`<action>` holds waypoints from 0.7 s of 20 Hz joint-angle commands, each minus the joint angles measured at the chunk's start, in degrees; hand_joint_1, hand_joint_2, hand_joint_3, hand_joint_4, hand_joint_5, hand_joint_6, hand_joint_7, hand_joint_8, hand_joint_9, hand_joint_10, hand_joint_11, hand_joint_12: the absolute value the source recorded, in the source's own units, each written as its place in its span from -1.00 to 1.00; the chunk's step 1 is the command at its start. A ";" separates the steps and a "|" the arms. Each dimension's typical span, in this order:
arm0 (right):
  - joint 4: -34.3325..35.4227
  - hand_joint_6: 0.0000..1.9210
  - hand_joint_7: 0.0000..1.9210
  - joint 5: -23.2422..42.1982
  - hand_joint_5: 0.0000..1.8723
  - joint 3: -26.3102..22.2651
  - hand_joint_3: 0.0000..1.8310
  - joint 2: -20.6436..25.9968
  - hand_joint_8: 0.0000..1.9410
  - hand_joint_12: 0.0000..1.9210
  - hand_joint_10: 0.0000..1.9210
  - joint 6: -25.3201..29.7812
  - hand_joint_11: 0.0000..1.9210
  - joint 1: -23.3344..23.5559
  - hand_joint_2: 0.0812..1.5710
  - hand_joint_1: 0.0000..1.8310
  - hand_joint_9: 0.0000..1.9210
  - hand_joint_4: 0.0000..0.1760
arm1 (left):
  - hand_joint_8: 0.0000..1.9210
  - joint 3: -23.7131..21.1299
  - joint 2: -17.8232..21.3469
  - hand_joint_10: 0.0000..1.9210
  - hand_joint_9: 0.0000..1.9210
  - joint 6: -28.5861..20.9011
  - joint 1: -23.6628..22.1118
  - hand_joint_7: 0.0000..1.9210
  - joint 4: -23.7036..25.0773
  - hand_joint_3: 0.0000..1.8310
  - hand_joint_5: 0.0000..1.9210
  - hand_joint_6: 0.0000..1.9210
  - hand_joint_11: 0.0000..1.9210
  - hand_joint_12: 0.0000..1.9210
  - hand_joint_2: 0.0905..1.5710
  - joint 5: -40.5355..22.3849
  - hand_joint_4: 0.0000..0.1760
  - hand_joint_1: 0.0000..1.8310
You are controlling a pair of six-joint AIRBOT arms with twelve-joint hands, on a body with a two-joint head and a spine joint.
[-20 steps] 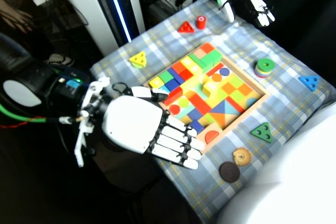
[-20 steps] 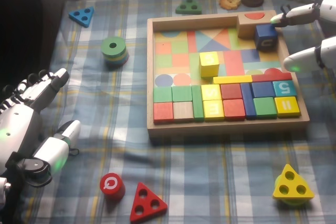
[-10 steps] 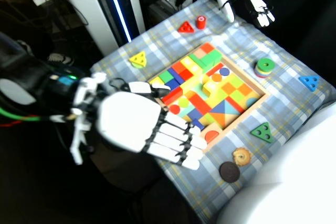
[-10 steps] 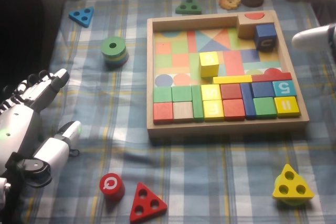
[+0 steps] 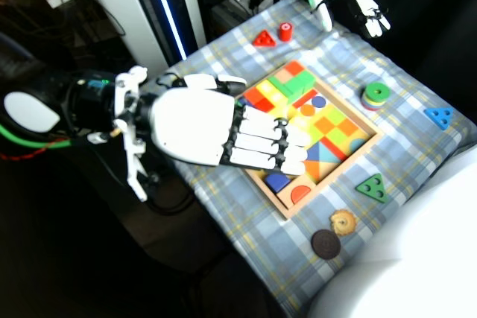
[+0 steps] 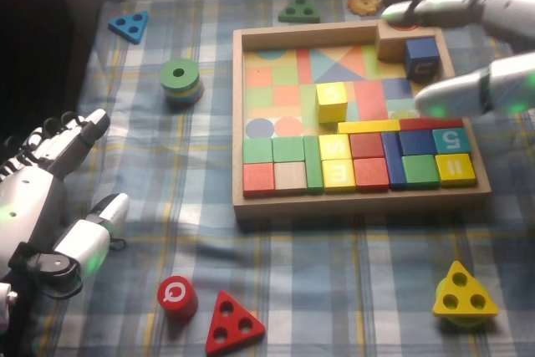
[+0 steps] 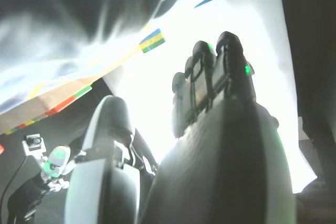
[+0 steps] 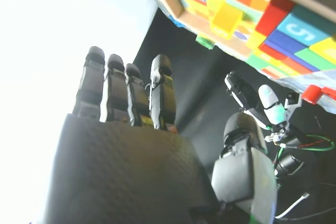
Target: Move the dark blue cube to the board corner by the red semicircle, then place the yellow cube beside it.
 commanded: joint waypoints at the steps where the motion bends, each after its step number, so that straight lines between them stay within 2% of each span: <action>1: 0.36 -1.00 -1.00 6.34 -0.68 0.41 -1.00 -0.88 -1.00 -1.00 -1.00 1.74 -1.00 0.29 0.05 -1.00 -1.00 0.30 | -1.00 -0.05 0.21 -1.00 -0.82 -0.30 -0.32 -0.81 2.65 -1.00 -0.74 -1.00 -1.00 -1.00 0.75 -6.35 -0.73 -0.18; 2: -1.19 -1.00 -1.00 6.32 -0.69 1.59 -1.00 -2.14 -1.00 -1.00 -1.00 4.74 -1.00 0.29 0.05 -1.00 -1.00 0.22 | -1.00 -0.05 0.21 -1.00 -0.82 -0.30 -0.32 -0.81 2.65 -1.00 -0.74 -1.00 -1.00 -1.00 0.75 -6.36 -0.78 -0.16; 3: -2.16 -1.00 -1.00 6.30 -0.69 2.44 -1.00 -2.99 -1.00 -1.00 -1.00 6.40 -1.00 0.28 0.05 -1.00 -1.00 0.22 | -1.00 -0.05 0.20 -1.00 -0.82 -0.30 -0.32 -0.81 2.65 -1.00 -0.74 -1.00 -1.00 -1.00 0.75 -6.36 -0.78 -0.16; 4: -3.03 -0.98 -1.00 6.29 -0.64 3.26 -1.00 -3.84 -1.00 -1.00 -1.00 7.93 -1.00 0.20 0.09 -1.00 -1.00 -0.38 | -1.00 -0.05 0.20 -0.99 -0.81 -0.30 -0.32 -0.80 2.65 -1.00 -0.73 -0.99 -1.00 -1.00 0.74 -6.36 -0.77 -0.15; 5: -3.41 -0.98 -1.00 6.25 -0.63 3.83 -1.00 -4.57 -1.00 -1.00 -1.00 8.33 -1.00 -0.08 0.10 -1.00 -1.00 -0.47 | -1.00 -0.05 0.19 -0.99 -0.81 -0.30 -0.32 -0.80 2.65 -1.00 -0.73 -0.99 -1.00 -1.00 0.74 -6.36 -0.79 -0.15; 7: -3.81 -0.98 -1.00 5.91 -0.62 4.21 -1.00 -5.30 -1.00 -1.00 -1.00 8.33 -1.00 -0.26 0.10 -1.00 -1.00 -0.49 | -1.00 -0.07 0.19 -0.99 -0.81 -0.30 -0.32 -0.80 2.65 -1.00 -0.73 -0.99 -1.00 -1.00 0.74 -6.35 -0.79 -0.15; 8: -4.39 -0.99 -0.99 5.41 -0.55 4.50 -0.99 -6.00 -1.00 -1.00 -1.00 8.33 -1.00 -0.27 0.14 -1.00 -1.00 -0.13 | -1.00 -0.08 0.18 -1.00 -0.82 -0.30 -0.32 -0.81 2.65 -1.00 -0.74 -1.00 -1.00 -1.00 0.74 -6.40 -0.73 -0.14; 9: -4.48 -0.99 -0.99 5.36 -0.55 4.52 -0.99 -6.06 -1.00 -1.00 -1.00 8.33 -1.00 -0.27 0.14 -1.00 -1.00 -0.13 | -1.00 -0.08 0.18 -1.00 -0.82 -0.30 -0.32 -0.81 2.65 -1.00 -0.74 -1.00 -1.00 -1.00 0.74 -6.39 -0.73 -0.14; 10: -4.83 -0.99 -1.00 5.05 -0.55 4.73 -0.99 -6.39 -1.00 -1.00 -1.00 8.33 -1.00 -0.27 0.15 -1.00 -1.00 -0.03 | -1.00 -0.07 0.15 -1.00 -0.84 -0.30 -0.33 -0.82 2.65 -1.00 -0.76 -1.00 -1.00 -1.00 0.76 -6.38 -0.69 -0.18; 12: -5.26 -0.99 -1.00 4.78 -0.55 4.84 -0.99 -6.73 -1.00 -1.00 -1.00 8.33 -1.00 -0.27 0.17 -1.00 -1.00 -0.35 | -1.00 -0.06 0.15 -0.99 -0.83 -0.30 -0.33 -0.82 2.65 -1.00 -0.75 -1.00 -1.00 -1.00 0.76 -6.39 -0.73 -0.22; 13: -5.28 -0.99 -1.00 4.78 -0.55 4.83 -0.99 -6.77 -1.00 -1.00 -1.00 8.33 -1.00 -0.27 0.17 -1.00 -1.00 -0.35 | -1.00 -0.06 0.15 -0.99 -0.83 -0.30 -0.34 -0.82 2.65 -1.00 -0.75 -1.00 -1.00 -1.00 0.76 -6.39 -0.73 -0.22; 14: -5.28 -0.99 -1.00 4.79 -0.54 4.82 -0.99 -6.78 -1.00 -1.00 -1.00 8.34 -1.00 -0.26 0.15 -1.00 -1.00 -0.27 | -1.00 -0.05 0.15 -0.99 -0.83 -0.31 -0.34 -0.82 2.64 -1.00 -0.75 -1.00 -1.00 -1.00 0.76 -6.39 -0.73 -0.21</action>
